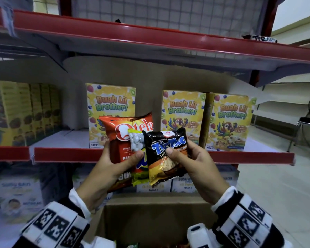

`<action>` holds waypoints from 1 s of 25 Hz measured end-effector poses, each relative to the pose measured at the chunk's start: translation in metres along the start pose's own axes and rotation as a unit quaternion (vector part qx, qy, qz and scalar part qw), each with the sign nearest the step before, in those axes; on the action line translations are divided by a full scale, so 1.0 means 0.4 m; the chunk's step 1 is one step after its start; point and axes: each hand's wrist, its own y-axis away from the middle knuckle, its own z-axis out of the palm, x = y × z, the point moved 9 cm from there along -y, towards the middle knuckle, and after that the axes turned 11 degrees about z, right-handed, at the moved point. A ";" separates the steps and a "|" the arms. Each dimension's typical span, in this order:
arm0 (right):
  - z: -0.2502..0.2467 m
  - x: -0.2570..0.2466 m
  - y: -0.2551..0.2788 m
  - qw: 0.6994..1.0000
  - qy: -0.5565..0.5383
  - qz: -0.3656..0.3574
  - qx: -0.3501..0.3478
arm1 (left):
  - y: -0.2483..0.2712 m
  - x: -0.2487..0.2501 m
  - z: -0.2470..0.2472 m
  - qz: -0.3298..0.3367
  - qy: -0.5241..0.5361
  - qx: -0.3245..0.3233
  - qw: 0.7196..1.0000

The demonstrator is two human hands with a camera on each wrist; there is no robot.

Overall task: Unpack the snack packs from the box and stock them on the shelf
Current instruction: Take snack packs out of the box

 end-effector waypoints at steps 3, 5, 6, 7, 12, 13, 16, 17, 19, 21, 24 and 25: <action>-0.009 0.020 -0.012 1.000 -0.012 -0.004 0.027 | -0.011 -0.019 0.004 -0.003 -0.013 -0.003 1.000; -0.013 0.030 -0.020 0.999 0.001 -0.016 0.041 | -0.023 -0.031 -0.006 0.004 -0.027 0.010 1.000; -0.016 0.034 -0.025 0.999 0.009 -0.024 0.045 | -0.031 -0.036 -0.014 0.010 -0.043 0.016 0.999; -0.018 0.039 -0.030 0.998 0.017 -0.031 0.049 | -0.038 -0.041 -0.020 0.014 -0.062 0.019 0.998; -0.034 0.081 -0.059 0.993 0.061 -0.077 0.070 | -0.070 -0.083 -0.030 0.016 -0.120 0.003 0.993; -0.037 0.102 -0.070 0.992 0.066 -0.083 0.071 | -0.077 -0.102 -0.033 0.013 -0.123 -0.001 0.992; -0.043 0.157 -0.105 0.993 0.063 -0.075 0.069 | -0.094 -0.140 -0.061 -0.003 -0.157 0.015 0.988; -0.042 0.164 -0.105 0.993 0.062 -0.070 0.071 | -0.091 -0.139 -0.070 -0.009 -0.167 0.031 0.985; -0.045 0.172 -0.119 0.996 0.050 -0.030 0.072 | -0.098 -0.136 -0.067 -0.030 -0.182 0.048 0.982; -0.050 0.149 -0.125 0.995 0.048 0.020 0.080 | -0.106 -0.126 -0.047 -0.064 -0.175 0.062 0.980; -0.061 0.054 -0.122 0.988 0.064 0.091 0.104 | -0.112 -0.051 -0.012 -0.114 -0.153 0.108 0.976; -0.061 0.004 -0.120 0.986 0.071 0.107 0.107 | -0.118 -0.009 0.002 -0.125 -0.145 0.115 0.975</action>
